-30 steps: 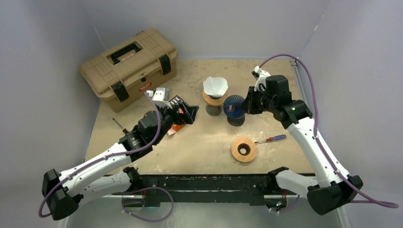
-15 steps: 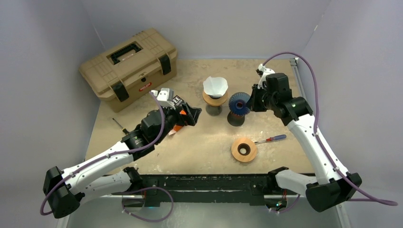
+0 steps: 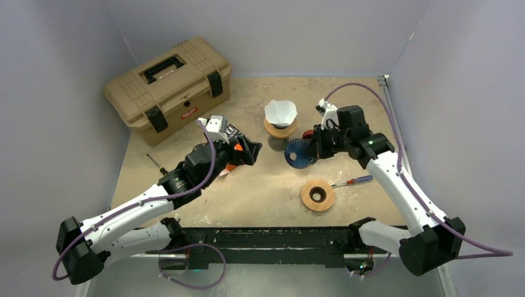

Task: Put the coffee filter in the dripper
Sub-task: Place the coffee dripper at the center of the board.

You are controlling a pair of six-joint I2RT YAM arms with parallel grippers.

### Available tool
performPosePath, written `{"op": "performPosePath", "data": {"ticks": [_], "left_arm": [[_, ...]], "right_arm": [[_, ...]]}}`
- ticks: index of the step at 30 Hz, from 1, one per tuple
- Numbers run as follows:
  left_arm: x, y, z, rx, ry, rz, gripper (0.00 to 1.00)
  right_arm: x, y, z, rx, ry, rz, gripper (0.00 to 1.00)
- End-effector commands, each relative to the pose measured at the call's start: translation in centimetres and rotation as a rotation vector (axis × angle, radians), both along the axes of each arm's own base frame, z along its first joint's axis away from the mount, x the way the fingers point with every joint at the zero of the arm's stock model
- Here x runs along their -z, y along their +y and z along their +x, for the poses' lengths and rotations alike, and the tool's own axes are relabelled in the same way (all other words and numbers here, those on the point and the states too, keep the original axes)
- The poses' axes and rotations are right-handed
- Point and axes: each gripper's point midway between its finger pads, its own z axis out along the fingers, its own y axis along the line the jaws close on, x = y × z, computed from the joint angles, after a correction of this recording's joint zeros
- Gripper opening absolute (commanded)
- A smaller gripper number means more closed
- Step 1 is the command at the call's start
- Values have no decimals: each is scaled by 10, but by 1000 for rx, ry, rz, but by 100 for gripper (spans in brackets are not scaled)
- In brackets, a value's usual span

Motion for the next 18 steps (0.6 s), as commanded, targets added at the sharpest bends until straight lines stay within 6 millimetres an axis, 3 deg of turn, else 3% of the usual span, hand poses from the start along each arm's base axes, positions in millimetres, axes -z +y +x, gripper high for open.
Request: {"op": "performPosePath", "data": {"ticks": [1, 6, 11, 18], "left_arm": [[-18, 2, 2, -5, -26, -6, 95], [-18, 3, 1, -10, -20, -12, 95], [-19, 6, 1, -18, -22, -13, 95], [-20, 5, 1, -19, -24, -16, 94]], "right_arm": [[6, 24, -13, -103, -17, 40, 0], [44, 39, -37, -95, 67, 1, 0], [74, 40, -55, -93, 137, 12, 0], [95, 45, -62, -120, 184, -1, 17]]}}
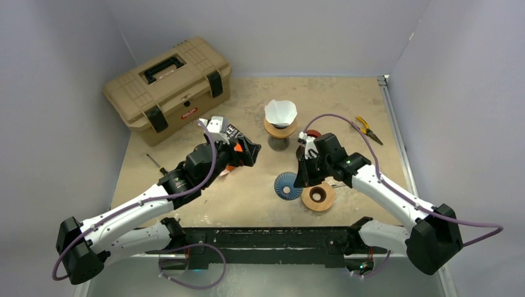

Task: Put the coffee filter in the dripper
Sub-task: Place the coffee dripper at the center of the board.

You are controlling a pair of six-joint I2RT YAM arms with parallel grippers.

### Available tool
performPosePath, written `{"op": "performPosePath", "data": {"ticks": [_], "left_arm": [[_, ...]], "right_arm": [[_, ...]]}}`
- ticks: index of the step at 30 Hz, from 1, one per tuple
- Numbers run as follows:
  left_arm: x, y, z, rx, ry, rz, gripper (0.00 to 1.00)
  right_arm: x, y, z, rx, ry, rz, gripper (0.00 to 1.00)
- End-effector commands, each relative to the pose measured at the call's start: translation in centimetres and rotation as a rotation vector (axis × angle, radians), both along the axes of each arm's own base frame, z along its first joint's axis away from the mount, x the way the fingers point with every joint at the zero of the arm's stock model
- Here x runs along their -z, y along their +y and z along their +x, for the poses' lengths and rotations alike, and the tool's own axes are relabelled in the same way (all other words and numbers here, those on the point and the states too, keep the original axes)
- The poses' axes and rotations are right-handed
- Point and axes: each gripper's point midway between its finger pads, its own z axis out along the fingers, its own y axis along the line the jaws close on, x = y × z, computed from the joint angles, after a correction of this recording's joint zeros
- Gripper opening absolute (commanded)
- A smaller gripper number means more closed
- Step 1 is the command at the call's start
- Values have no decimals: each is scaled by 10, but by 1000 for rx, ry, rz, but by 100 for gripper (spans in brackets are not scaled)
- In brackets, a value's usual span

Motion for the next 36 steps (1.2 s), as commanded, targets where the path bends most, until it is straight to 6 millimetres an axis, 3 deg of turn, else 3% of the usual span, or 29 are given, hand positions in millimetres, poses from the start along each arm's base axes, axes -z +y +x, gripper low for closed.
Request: {"op": "performPosePath", "data": {"ticks": [1, 9, 15, 19, 25, 28, 36], "left_arm": [[-29, 2, 3, -13, -49, -45, 94], [-31, 7, 1, -24, -53, -41, 94], [-32, 7, 1, -23, -54, -40, 94], [-21, 4, -1, -11, -10, -24, 94], [-5, -16, -4, 59, 61, -23, 94], [6, -31, -7, 115, 104, -27, 93], [50, -86, -23, 282, 227, -74, 94]], "right_arm": [[-7, 16, 10, -12, -45, 54, 18], [13, 27, 6, -50, 1, 24, 26], [1, 33, 11, -49, -32, 30, 46], [-11, 35, 16, -43, -65, 44, 62], [-44, 35, 25, -16, -129, 64, 78], [-68, 29, 40, 53, -207, 53, 84], [-140, 3, 65, 212, -429, 46, 85]]}}
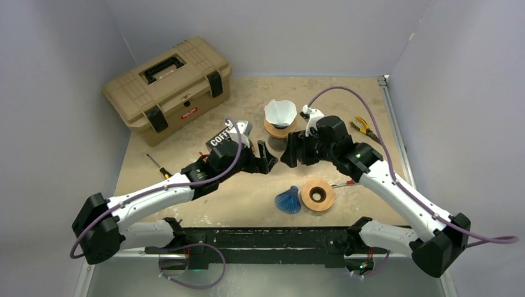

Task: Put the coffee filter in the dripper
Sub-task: Place the coffee dripper at the center of the board, then pick up the dripper holder from the center of the board.

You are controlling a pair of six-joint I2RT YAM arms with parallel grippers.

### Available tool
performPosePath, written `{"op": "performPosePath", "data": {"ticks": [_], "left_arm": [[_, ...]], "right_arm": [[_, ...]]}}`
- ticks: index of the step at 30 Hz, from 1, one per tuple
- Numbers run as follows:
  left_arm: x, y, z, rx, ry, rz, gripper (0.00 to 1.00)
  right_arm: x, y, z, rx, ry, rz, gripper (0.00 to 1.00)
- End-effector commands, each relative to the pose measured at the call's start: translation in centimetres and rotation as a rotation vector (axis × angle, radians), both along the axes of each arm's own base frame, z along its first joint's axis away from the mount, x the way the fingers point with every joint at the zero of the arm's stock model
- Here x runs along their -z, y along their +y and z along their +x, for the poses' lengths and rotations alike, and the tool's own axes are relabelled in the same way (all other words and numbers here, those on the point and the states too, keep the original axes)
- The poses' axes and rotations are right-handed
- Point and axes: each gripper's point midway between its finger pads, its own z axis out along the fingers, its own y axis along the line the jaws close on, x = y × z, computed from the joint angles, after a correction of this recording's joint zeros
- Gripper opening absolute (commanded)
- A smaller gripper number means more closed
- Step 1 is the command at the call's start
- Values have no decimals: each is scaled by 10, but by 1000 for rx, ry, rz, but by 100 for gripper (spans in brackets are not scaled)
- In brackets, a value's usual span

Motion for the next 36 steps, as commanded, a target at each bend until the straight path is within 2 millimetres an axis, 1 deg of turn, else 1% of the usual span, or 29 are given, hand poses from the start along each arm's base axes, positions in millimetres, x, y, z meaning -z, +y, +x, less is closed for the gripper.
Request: {"op": "performPosePath", "data": {"ticks": [1, 5, 9, 12, 13, 15, 17, 21, 26, 30, 36], "left_arm": [[0, -44, -14, 128, 45, -113, 94], [16, -71, -21, 183, 85, -114, 94], [33, -89, -24, 208, 119, -67, 93], [48, -101, -26, 215, 137, 4, 93], [55, -104, -27, 215, 144, 41, 93], [64, -112, -28, 217, 143, 110, 93], [79, -115, -30, 207, 146, 213, 93], [103, -129, -33, 217, 115, 399, 93], [116, -145, -38, 243, 69, 550, 93], [126, -156, -40, 268, 62, 593, 93], [154, -162, -46, 305, 90, 633, 92]], "right_arm": [[-54, -22, 14, 130, -164, 19, 85], [-89, -41, 16, 217, -271, 52, 85], [-124, -58, 11, 285, -372, 112, 85], [-152, -69, 2, 313, -455, 182, 86], [-160, -73, -1, 319, -480, 203, 86], [-173, -78, -6, 329, -521, 235, 86], [-181, -82, -9, 334, -545, 249, 87], [-180, -83, -9, 330, -541, 235, 88], [-180, -78, -11, 309, -537, 255, 88], [-177, -76, -9, 304, -532, 248, 88], [-177, -78, -9, 310, -533, 238, 88]]}}
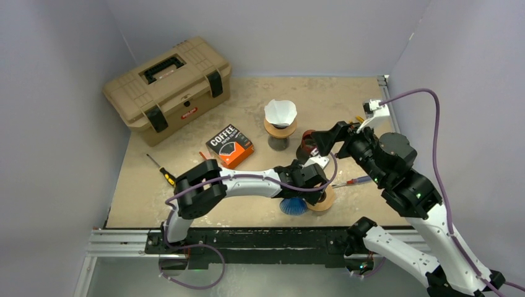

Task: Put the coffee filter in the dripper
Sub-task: Pick up the dripper holder from the center of the board.

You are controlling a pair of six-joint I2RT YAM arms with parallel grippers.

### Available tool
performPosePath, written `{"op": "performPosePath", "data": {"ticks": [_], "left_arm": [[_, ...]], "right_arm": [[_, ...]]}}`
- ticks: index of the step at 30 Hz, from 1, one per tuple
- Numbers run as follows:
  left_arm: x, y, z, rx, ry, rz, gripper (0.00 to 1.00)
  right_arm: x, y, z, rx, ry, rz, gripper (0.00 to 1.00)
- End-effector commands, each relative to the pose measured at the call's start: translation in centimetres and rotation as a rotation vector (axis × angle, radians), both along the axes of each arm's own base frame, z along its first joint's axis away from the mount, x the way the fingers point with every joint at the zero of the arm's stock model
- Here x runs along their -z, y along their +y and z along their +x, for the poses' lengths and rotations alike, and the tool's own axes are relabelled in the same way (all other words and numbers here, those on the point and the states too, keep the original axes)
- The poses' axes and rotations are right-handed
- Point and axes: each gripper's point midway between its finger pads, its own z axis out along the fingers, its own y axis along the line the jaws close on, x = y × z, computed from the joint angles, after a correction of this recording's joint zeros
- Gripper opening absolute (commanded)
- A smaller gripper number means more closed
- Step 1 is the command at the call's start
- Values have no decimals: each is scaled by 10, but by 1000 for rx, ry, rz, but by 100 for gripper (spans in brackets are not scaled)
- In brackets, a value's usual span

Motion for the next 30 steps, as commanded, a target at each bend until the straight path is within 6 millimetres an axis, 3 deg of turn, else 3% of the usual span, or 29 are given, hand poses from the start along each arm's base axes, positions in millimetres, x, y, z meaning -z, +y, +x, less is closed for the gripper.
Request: {"op": "performPosePath", "data": {"ticks": [1, 6, 12, 22, 30], "left_arm": [[9, -6, 2, 26, -13, 40, 92], [24, -10, 1, 31, -1, 49, 88], [26, -14, 0, 24, 6, 36, 74], [-3, -30, -2, 4, 16, -109, 56], [-48, -42, -4, 10, 10, -262, 46]], "right_arm": [[-13, 0, 2, 3, -36, 19, 88], [-11, 0, 1, 3, -30, 16, 88], [-10, 0, 1, 1, -27, 14, 88], [-14, -7, 2, 38, -30, 15, 88], [-15, -5, 4, 37, -30, 14, 88]]}}
